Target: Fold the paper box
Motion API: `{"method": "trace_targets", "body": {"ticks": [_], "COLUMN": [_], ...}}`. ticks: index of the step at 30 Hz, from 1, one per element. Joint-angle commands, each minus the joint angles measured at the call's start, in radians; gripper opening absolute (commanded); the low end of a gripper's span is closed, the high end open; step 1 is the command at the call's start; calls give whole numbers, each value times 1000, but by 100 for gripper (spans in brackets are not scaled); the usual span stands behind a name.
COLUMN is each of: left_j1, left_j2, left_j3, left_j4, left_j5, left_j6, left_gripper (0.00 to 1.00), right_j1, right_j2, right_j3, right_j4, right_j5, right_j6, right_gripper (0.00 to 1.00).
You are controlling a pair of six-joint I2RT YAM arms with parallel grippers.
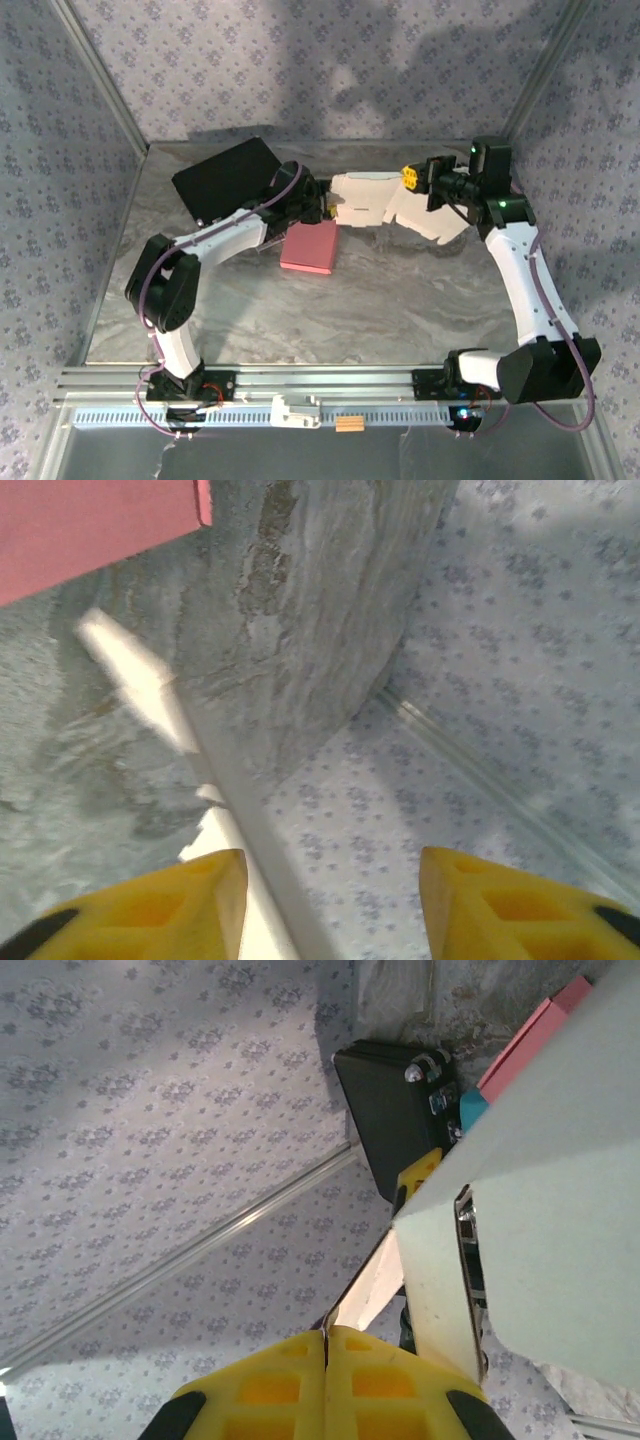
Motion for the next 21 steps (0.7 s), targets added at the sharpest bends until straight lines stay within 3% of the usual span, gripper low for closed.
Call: {"method": "trace_targets", "body": {"ticks": [1, 3, 4, 5, 8, 11, 13, 15, 19, 21], "left_j1": [6, 6, 6, 6, 6, 6, 7, 6, -10, -16], "left_j2": [16, 20, 20, 17, 7, -23, -42, -53, -52, -41], "left_j3": [23, 45, 60, 78, 137, 215, 272, 324, 377, 402], "left_j4": [69, 63, 44, 21, -59, -210, -330, -410, -437, -434], "left_j5": [-85, -106, -118, -131, -180, -257, -305, -356, -472, -513], "left_j6": [-368, -369, -368, -369, -359, -320, -293, -264, -218, -189], "left_gripper": [30, 16, 7, 0, 0, 0, 0, 0, 0, 0], "right_j1": [-14, -14, -14, -12, -4, 26, 69, 128, 267, 413], "right_j2": [-28, -36, -42, -51, -73, -70, -55, -65, -138, -139], "right_j3": [-20, -34, -41, -43, -4, 146, 251, 303, 197, 210], "right_j4": [-6, -12, -17, -25, -87, -290, -434, -494, -291, -210], "right_j5": [-33, -34, -28, -19, 29, 165, 277, 390, 492, 658], "right_j6": [9, 10, 9, 3, -66, -312, -496, -567, -423, -559], "right_gripper": [0, 0, 5, 18, 44, 54, 56, 57, 53, 49]}}
